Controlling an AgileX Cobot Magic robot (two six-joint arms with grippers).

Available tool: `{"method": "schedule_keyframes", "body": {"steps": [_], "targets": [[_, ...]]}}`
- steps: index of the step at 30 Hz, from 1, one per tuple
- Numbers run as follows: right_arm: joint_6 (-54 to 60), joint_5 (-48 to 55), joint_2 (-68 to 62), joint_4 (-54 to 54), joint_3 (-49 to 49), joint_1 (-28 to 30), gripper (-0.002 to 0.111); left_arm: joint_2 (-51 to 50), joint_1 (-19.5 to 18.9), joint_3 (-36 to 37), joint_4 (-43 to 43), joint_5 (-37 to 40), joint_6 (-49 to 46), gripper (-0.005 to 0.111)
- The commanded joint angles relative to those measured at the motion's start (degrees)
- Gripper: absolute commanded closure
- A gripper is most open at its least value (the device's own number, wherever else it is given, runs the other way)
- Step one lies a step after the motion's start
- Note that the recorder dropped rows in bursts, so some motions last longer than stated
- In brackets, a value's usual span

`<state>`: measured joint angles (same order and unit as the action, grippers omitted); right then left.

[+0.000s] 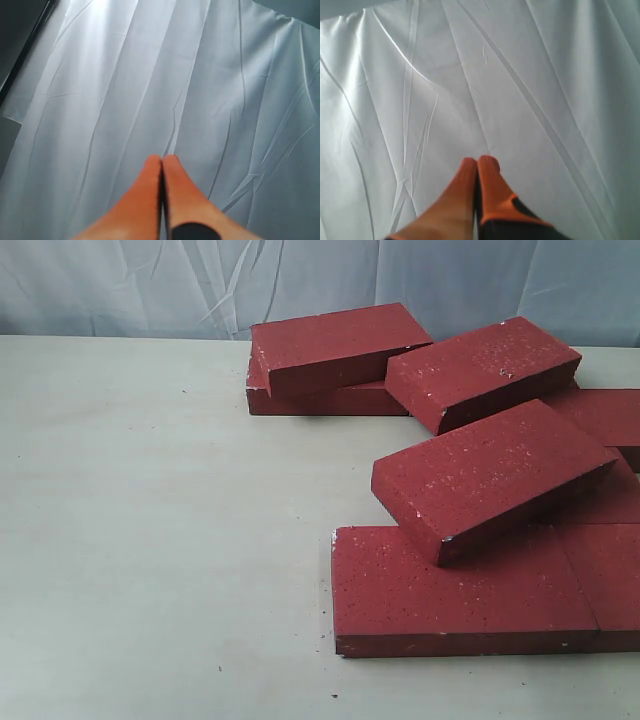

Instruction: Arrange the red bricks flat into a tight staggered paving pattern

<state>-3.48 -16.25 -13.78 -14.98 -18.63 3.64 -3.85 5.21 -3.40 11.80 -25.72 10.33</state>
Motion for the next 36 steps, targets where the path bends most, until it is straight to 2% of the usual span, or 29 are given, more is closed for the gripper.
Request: {"method": "schedule_keyframes", "body": {"steps": [1, 8, 11, 13, 16, 22, 26, 30, 32, 36], "targets": [[0.04, -0.1, -10.15, 0.91, -5.24, 0.29, 0.109, -8.55, 0.0, -5.5, -0.15, -0.86, 1.45, 0.107], [-0.06, 1.11, -27.38, 1.05, -16.75, 0.29, 0.109, -27.24, 0.0, -16.95, -1.09, 0.13, 2.95, 0.107], [1.09, 6.99, -33.56, 7.27, -21.91, 0.29, 0.109, -36.12, 0.0, -21.97, -2.51, 0.46, 4.09, 0.107], [1.09, 14.0, -36.98, 13.97, -25.7, 0.29, 0.109, -41.77, 0.0, -25.91, -8.46, 3.97, 3.88, 0.107], [1.09, 21.22, -42.32, 16.03, -30.09, 0.29, 0.109, -48.91, 0.61, -32.5, -18.9, 12.9, 5.14, 0.107], [9.29, 38.33, -49.72, 19.68, -38.73, 0.29, 0.109, -59.09, 8.29, -40.6, -29.57, 26.64, 7.18, 0.107], [12.58, 48.15, -55.1, 17.86, -45.11, 0.29, 0.109, -63.53, 14.96, -45.37, -29.86, 36.01, 4.4, 0.107], [17.22, 52.89, -62.89, 12.9, -48.34, 0.29, 0.109, -68.48, 22.52, -51.04, -29.12, 49.55, 0.09, 0.107], [18.49, 55.14, -66.45, 12.65, -49.65, 0.29, 0.109, -70.38, 24.97, -52.8, -27.42, 53.59, -2.36, 0.107], [18.49, 59.1, -74.83, 12.65, -53.11, 0.29, 0.109, -73.48, 29.45, -55.27, -18.67, 58.94, -10.33, 0.107]]}}
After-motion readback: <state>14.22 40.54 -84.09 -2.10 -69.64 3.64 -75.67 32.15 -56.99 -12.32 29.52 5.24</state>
